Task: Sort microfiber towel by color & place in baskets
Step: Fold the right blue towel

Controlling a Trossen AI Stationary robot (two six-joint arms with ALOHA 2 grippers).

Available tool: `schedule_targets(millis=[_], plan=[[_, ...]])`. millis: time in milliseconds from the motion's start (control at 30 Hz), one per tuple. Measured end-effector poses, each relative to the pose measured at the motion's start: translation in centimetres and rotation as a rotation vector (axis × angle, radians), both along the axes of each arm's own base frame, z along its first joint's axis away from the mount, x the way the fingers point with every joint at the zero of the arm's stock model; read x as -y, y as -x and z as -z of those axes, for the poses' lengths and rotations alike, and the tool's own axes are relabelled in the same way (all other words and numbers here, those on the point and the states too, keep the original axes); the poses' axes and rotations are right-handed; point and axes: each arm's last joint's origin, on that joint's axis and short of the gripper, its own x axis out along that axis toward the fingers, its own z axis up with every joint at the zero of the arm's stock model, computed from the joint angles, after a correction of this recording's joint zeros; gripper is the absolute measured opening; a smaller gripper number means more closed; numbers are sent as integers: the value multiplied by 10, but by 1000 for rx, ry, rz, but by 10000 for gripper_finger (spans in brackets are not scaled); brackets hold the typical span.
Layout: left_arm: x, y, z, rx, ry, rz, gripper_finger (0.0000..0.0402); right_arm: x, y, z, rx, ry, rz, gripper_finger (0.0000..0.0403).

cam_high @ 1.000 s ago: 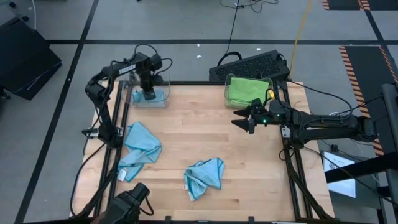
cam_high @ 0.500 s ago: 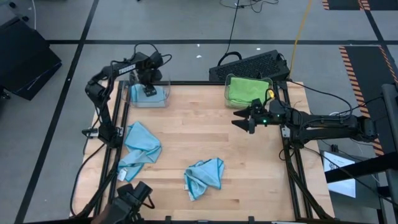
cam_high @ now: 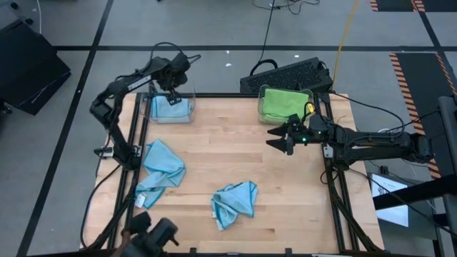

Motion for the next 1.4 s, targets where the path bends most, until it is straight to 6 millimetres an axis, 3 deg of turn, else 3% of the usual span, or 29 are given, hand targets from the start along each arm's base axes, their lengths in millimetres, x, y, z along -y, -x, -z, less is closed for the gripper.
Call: schedule_targets(millis=[233, 367, 533, 733, 867, 1067, 1400], plan=[[54, 2, -63, 331, -79, -129, 286, 0, 1, 3, -36, 42, -10, 396], [98, -1, -91, 480, -62, -58, 267, 0, 1, 4, -51, 61, -16, 396], [157, -10, -113, 591, -4, 102, 259, 0, 1, 6, -65, 58, -18, 396], [211, -11, -127, 731, 164, 96, 263, -2, 1, 6, -64, 32, -54, 396], [231, -12, -144, 762, 216, 84, 248, -2, 2, 8, -85, 20, -76, 396], [248, -30, -159, 809, 242, 210, 215, -4, 3, 10, -97, -84, -97, 395], [252, -44, -154, 776, 234, 265, 223, -25, -2, -16, -152, -139, -89, 357]])
